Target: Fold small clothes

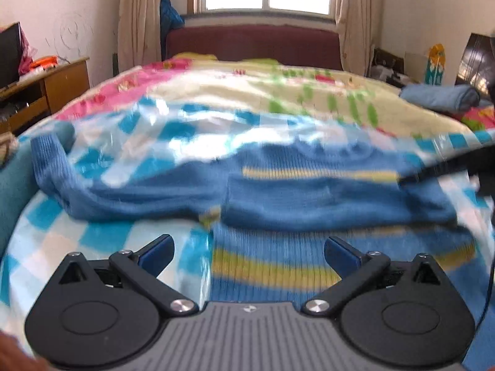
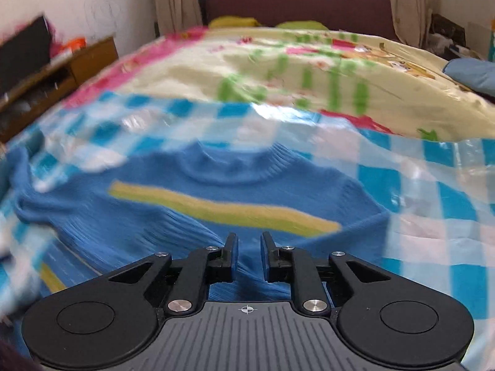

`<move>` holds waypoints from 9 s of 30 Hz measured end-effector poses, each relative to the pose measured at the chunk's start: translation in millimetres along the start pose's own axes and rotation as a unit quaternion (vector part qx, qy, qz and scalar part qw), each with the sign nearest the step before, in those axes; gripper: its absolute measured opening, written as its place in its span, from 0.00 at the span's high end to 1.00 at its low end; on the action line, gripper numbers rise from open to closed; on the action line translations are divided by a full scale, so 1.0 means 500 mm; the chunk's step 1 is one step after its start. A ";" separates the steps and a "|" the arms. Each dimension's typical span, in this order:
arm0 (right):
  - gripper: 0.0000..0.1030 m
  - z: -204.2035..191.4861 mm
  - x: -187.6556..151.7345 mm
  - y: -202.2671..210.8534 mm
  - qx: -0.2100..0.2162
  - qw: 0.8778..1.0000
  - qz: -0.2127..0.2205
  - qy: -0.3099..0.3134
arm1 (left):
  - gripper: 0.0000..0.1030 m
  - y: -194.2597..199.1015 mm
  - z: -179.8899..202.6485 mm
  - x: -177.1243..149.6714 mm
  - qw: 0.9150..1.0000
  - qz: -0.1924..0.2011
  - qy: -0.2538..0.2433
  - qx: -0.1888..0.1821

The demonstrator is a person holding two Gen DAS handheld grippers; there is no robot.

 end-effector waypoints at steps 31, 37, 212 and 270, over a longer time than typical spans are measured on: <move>1.00 0.016 -0.005 -0.057 -0.102 0.974 -0.042 0.197 | 0.00 -0.174 0.009 0.058 0.997 -0.052 -0.026 0.041; 1.00 0.097 0.017 -0.056 -0.140 0.988 -0.021 0.070 | 0.00 -0.178 -0.003 0.058 0.997 -0.048 -0.019 0.060; 0.86 0.068 -0.066 0.040 0.160 0.949 0.116 -0.246 | 0.00 -0.088 -0.071 0.022 0.994 0.007 -0.034 0.104; 0.78 0.171 -0.161 0.079 0.080 0.949 0.091 -0.292 | 0.00 -0.100 -0.141 0.031 0.993 -0.049 -0.027 0.100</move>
Point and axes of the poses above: each gripper's, at about its wrist camera, not at the fingertips, and y roughly against the way its jaws point, z to its right, x to its top, the point moved 8 cm from there along -y, roughly the way its jaws point, and after that the axes turned 15 degrees about -z, right-handed, at the moved point
